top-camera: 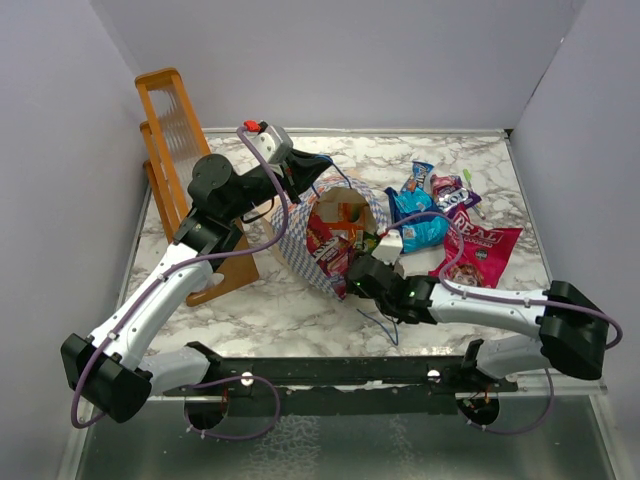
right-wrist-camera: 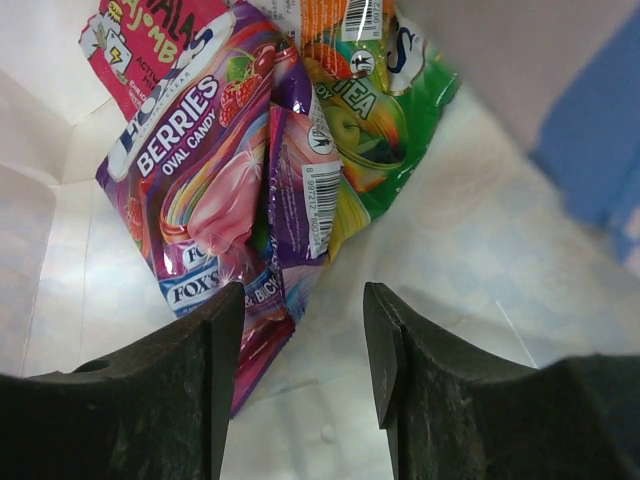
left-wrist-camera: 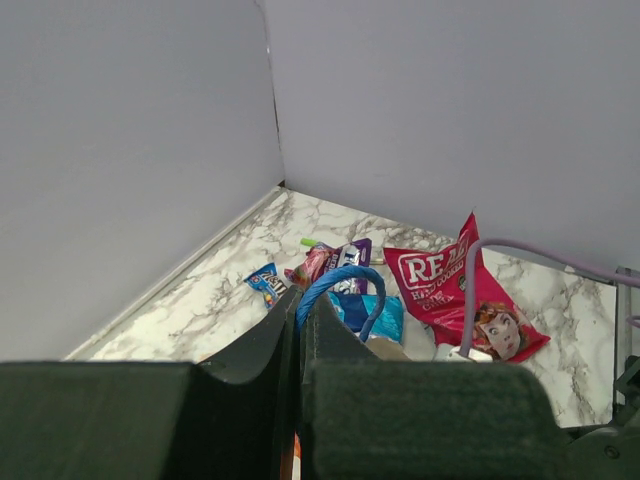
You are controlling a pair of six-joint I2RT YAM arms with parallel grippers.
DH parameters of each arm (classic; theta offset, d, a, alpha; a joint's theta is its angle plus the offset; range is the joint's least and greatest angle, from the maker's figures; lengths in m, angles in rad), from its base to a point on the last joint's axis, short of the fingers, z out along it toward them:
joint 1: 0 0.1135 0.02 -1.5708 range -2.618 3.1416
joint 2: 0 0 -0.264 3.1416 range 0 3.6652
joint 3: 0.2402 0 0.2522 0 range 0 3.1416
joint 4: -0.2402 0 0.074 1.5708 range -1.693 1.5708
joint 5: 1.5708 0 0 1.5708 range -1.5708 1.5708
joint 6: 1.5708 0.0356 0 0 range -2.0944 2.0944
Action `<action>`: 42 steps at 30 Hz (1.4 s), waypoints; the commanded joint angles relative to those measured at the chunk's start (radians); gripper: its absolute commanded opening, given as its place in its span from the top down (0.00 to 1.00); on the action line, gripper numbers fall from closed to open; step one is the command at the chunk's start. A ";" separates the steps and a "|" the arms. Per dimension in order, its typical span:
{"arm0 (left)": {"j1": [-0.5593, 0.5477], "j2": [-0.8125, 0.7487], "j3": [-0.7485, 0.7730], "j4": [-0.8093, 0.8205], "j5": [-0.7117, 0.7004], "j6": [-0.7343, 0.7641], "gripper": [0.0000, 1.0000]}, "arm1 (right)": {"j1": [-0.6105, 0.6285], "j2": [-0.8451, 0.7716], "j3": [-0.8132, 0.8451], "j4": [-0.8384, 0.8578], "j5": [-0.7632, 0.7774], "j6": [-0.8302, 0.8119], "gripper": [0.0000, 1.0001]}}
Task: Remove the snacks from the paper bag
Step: Take out the snack from the paper bag.
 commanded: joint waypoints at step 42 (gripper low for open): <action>-0.010 -0.023 -0.002 0.043 -0.019 0.006 1.00 | 0.004 -0.376 0.116 0.104 0.018 -0.278 0.99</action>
